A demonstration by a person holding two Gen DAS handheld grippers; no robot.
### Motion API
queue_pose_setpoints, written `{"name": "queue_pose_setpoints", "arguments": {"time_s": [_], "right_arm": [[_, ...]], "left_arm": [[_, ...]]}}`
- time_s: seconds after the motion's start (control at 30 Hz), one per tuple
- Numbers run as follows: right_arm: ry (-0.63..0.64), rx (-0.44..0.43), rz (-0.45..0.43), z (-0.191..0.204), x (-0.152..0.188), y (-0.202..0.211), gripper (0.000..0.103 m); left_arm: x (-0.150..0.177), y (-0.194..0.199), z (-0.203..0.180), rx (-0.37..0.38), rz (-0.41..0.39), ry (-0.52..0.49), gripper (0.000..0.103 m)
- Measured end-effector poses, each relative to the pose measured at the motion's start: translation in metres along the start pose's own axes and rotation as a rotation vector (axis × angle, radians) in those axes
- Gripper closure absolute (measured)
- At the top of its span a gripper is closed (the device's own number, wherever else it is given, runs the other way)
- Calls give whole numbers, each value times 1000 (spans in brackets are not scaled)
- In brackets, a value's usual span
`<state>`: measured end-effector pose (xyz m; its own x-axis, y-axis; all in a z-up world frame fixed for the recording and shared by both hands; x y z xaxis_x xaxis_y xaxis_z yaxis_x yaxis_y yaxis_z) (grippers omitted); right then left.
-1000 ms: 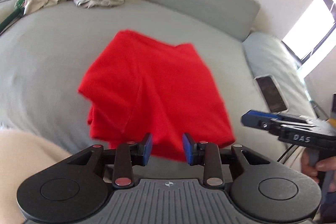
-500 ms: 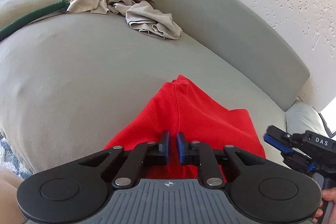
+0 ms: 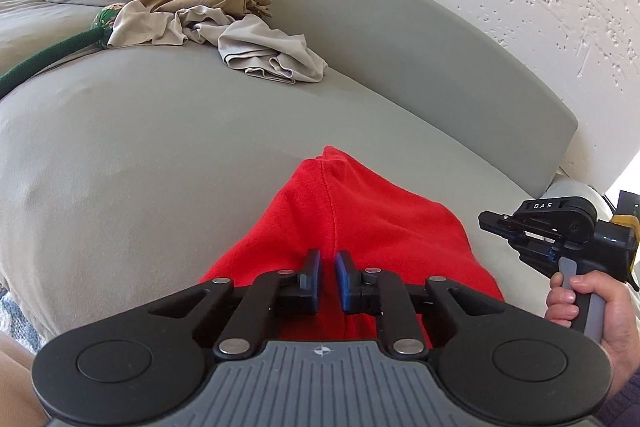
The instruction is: Fold clothes
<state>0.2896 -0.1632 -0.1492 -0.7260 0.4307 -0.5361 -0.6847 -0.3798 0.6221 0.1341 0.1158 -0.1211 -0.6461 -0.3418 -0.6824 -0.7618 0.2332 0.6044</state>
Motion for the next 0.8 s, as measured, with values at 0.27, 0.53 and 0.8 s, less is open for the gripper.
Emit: {"name": "queue_pose_setpoints", "arguments": {"time_s": [0.27, 0.53, 0.8], "right_arm": [[54, -337, 252, 75, 42, -38, 94], [-79, -68, 99, 38, 0, -65, 92], [59, -258, 214, 63, 45, -1, 92]], "left_arm": [[0, 0, 1, 3, -1, 7, 86], [0, 1, 3, 14, 4, 28, 86], [1, 2, 6, 19, 6, 41, 86]]}}
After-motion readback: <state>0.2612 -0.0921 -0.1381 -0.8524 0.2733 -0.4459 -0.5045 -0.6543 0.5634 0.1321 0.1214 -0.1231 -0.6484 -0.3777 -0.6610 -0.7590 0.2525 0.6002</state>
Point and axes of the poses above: each gripper's, at about its wrist camera, not at the fingertips, and y roughly against the way its jaws point, z to its left, x to its underside, the point moved 8 cm from there along -y, roughly the way its jaws point, and after that the axes turned 3 degrees about x, right-handed, at the moved point
